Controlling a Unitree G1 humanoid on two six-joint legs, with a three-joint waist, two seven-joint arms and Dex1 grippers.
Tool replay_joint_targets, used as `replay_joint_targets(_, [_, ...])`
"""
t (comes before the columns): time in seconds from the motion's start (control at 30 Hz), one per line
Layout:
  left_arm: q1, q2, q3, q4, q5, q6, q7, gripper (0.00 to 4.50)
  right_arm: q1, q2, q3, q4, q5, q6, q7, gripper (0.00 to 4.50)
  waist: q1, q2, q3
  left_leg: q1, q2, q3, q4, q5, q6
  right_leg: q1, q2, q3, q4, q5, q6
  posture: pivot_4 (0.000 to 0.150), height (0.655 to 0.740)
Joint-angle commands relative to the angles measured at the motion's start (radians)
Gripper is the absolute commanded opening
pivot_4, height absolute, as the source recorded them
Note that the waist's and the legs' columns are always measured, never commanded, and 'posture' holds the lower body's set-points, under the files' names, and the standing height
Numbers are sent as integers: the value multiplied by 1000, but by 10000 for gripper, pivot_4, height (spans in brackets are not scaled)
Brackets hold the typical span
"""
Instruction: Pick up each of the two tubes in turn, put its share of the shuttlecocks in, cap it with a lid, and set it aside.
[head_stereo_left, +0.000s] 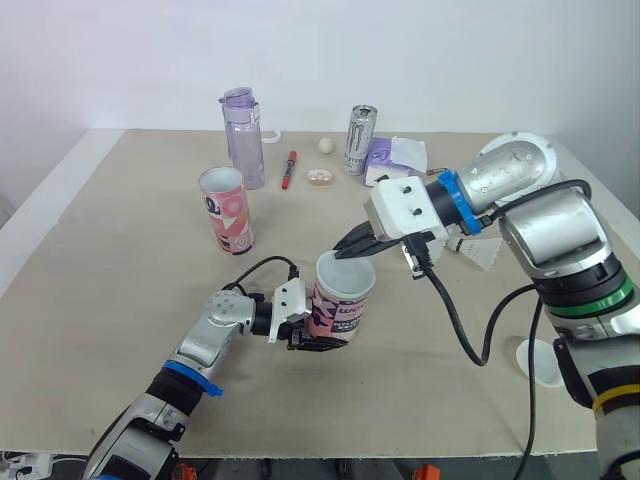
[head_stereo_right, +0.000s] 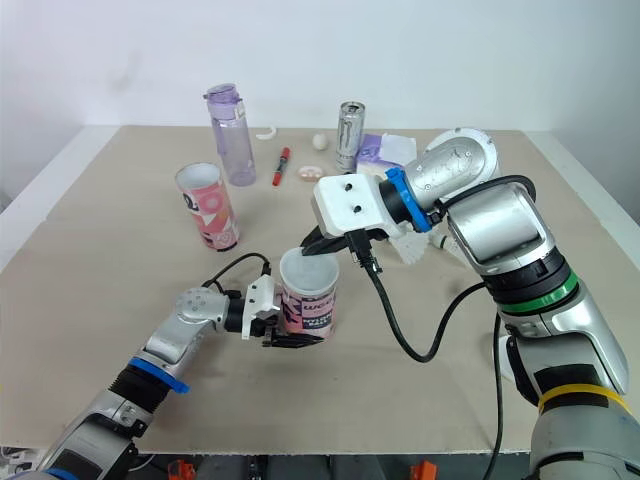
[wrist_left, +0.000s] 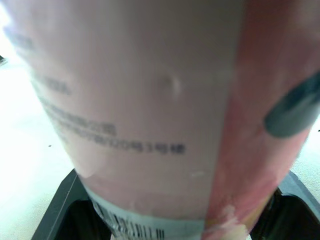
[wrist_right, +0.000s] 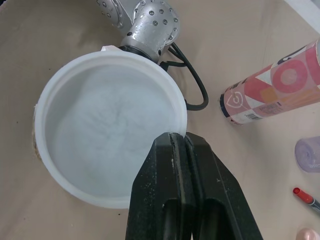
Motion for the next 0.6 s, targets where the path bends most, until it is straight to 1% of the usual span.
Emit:
replay_joint_targets(0.03, [28, 34, -4, 45, 43, 33, 16, 28579, -16, -22, -23, -7, -17, -5, 16, 1521, 0, 0, 0, 0, 0, 0, 0, 0, 0, 0, 0, 0, 0, 0, 0, 1500, 7400])
replay_joint_targets(0.23, [29, 36, -2, 41, 42, 42, 17, 28579, -2, -26, -18, -15, -11, 14, 27, 1521, 0, 0, 0, 0, 0, 0, 0, 0, 0, 0, 0, 0, 0, 0, 0, 1500, 7400])
replay_joint_targets(0.3, [31, 37, -2, 38, 42, 45, 17, 28579, -2, -24, -20, -11, -14, 8, 22, 5775, 0, 0, 0, 0, 0, 0, 0, 0, 0, 0, 0, 0, 0, 0, 0, 1500, 7400])
replay_joint_targets(0.33, [31, 37, -2, 38, 41, 46, 17, 28579, -3, -22, -23, -8, -16, 3, 16, 11264, 0, 0, 0, 0, 0, 0, 0, 0, 0, 0, 0, 0, 0, 0, 0, 1500, 7400])
replay_joint_targets(0.37, [31, 37, -2, 37, 41, 48, 17, 28579, -3, -20, -27, -7, -17, 1, 12, 12497, 0, 0, 0, 0, 0, 0, 0, 0, 0, 0, 0, 0, 0, 0, 0, 1500, 7400])
replay_joint_targets(0.4, [32, 37, -2, 36, 41, 49, 17, 28579, -5, -19, -32, -5, -17, -3, 7, 16625, 0, 0, 0, 0, 0, 0, -1, 0, 0, 0, 0, 0, 0, 0, 0, 1500, 7400])
replay_joint_targets(0.6, [34, 37, -2, 28, 39, 56, 20, 28579, -20, -22, -133, -2, 73, 111, -28, 16625, 0, 0, 0, 0, 0, 0, -2, 0, 0, -1, 0, 0, 0, 0, -1, 1500, 7400])
